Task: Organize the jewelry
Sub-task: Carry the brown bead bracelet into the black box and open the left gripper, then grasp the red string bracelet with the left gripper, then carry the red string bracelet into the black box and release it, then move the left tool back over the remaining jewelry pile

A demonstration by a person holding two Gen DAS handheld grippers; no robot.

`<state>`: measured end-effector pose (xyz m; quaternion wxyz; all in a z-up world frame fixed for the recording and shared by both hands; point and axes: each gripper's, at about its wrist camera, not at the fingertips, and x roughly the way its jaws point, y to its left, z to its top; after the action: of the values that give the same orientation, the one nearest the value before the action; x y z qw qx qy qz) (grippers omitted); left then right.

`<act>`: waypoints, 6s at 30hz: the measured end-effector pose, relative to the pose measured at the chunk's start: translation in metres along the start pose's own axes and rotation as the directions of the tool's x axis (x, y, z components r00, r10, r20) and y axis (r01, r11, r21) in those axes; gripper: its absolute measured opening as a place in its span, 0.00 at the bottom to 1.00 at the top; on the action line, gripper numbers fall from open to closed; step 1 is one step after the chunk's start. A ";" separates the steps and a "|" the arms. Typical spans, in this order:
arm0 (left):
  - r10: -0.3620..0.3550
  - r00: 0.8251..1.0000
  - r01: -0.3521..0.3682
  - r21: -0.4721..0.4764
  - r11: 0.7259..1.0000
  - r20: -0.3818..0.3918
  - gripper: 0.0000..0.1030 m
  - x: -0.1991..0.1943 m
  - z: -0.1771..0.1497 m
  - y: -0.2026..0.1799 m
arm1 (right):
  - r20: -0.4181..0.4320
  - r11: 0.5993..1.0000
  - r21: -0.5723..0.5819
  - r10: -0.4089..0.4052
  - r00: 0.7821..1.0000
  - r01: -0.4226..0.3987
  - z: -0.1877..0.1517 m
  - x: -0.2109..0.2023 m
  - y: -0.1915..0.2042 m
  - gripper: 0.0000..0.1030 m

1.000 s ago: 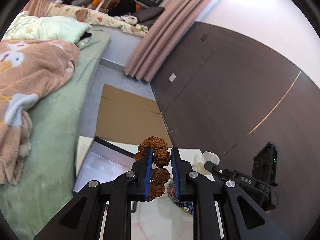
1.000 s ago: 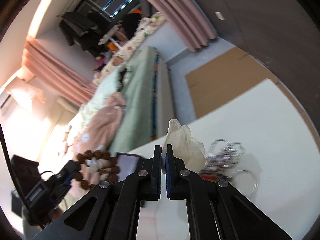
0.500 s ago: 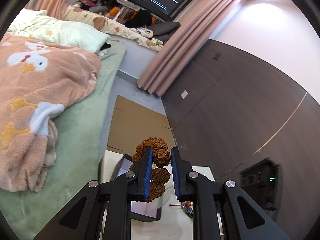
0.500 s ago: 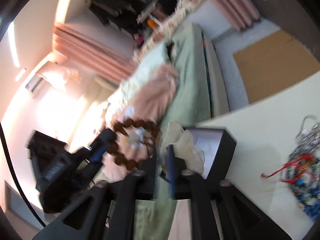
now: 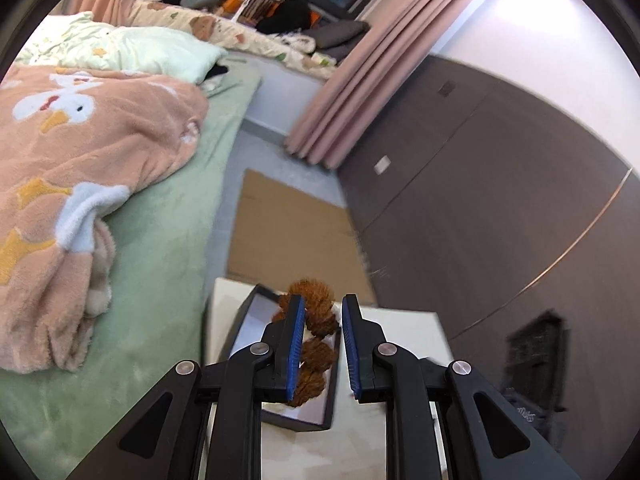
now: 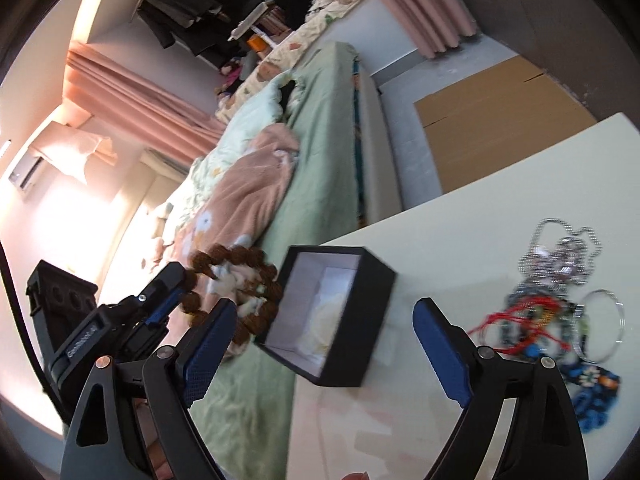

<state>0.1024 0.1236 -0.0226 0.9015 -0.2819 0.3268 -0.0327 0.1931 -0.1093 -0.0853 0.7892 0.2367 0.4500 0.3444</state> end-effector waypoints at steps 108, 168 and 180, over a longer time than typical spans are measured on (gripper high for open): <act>0.020 0.986 0.014 0.205 0.979 -0.163 0.06 0.073 -0.049 -0.058 | -0.092 0.831 0.109 -0.538 0.838 0.545 0.010 -0.006 -0.103 0.04; 0.091 0.996 -0.090 0.066 0.994 -0.008 1.00 0.020 -0.005 0.003 | 0.102 1.000 -0.004 -0.003 0.995 0.004 0.007 -0.029 -0.004 1.00; 0.065 0.997 -0.056 0.176 0.983 -0.046 1.00 0.036 -0.025 -0.046 | 0.068 0.982 -0.024 -0.185 0.980 0.187 0.006 -0.074 -0.041 1.00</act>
<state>0.1214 0.0644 -0.0348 0.9145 -0.1908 0.3544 -0.0411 0.1851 -0.1924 -0.0704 0.8358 0.1928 0.4388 0.2678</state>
